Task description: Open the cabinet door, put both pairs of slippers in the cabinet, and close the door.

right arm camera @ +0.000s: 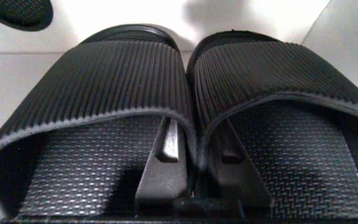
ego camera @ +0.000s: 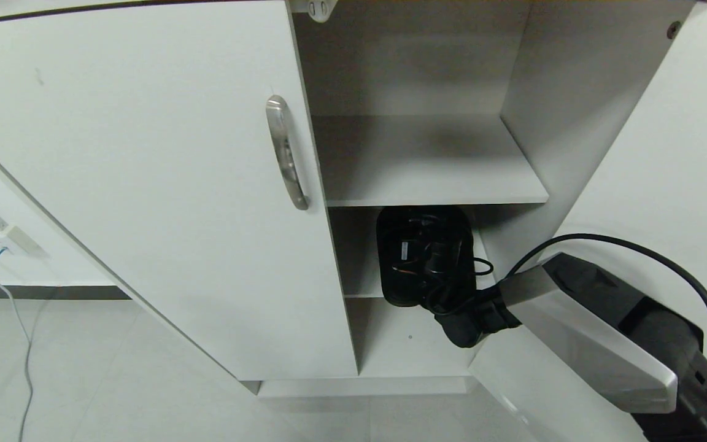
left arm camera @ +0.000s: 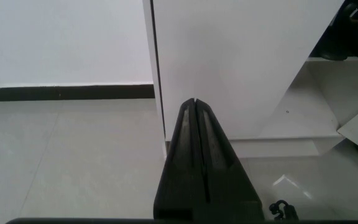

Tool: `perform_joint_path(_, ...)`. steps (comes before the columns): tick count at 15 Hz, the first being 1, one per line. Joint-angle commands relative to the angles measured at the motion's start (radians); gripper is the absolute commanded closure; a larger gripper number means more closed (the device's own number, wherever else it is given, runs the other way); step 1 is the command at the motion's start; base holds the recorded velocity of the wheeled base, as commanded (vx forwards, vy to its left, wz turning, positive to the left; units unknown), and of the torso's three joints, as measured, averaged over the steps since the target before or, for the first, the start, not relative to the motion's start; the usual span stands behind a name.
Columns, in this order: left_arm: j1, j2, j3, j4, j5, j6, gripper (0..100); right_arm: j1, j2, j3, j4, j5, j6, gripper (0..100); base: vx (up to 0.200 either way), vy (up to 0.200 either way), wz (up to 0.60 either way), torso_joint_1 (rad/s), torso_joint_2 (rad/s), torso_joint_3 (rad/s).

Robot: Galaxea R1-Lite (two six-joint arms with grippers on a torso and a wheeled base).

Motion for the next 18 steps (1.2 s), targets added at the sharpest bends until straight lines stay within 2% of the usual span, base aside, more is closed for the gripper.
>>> perform_joint_path(1, 0.001, 0.001, 0.001, 0.000, 0.002, 0.000, 100, -0.006, 0.018, -0.017, 0.001, -0.001, -0.001, 100, 0.000, 0.000, 0.00, 0.000, 0.00, 0.000)
perform_joint_path(6, 0.001, 0.001, 0.001, 0.000, 0.002, 0.000, 100, -0.012, 0.024, -0.025, 0.001, -0.001, -0.001, 100, 0.000, 0.000, 0.00, 0.000, 0.00, 0.000)
perform_joint_path(7, 0.001, 0.001, -0.001, 0.000, 0.000, 0.000, 100, -0.013, 0.024, -0.025, 0.001, -0.001, -0.001, 0, 0.000, 0.000, 0.00, 0.000, 0.00, 0.000)
perform_joint_path(12, 0.001, 0.001, -0.001, 0.000, 0.002, 0.000, 100, -0.006, 0.002, 0.026, -0.004, -0.002, -0.001, 0, 0.000, 0.000, 0.00, 0.000, 0.00, 0.000)
perform_joint_path(15, 0.001, 0.001, -0.001, 0.000, -0.001, 0.001, 100, 0.016, -0.071, 0.138, -0.025, -0.004, 0.001, 0, 0.000, 0.000, 0.00, 0.000, 0.00, 0.000)
perform_joint_path(18, 0.001, 0.001, 0.001, 0.000, -0.004, 0.003, 100, 0.053, -0.180, 0.329, -0.111, -0.042, 0.001, 0, 0.000, 0.000, 0.00, 0.000, 0.00, 0.000)
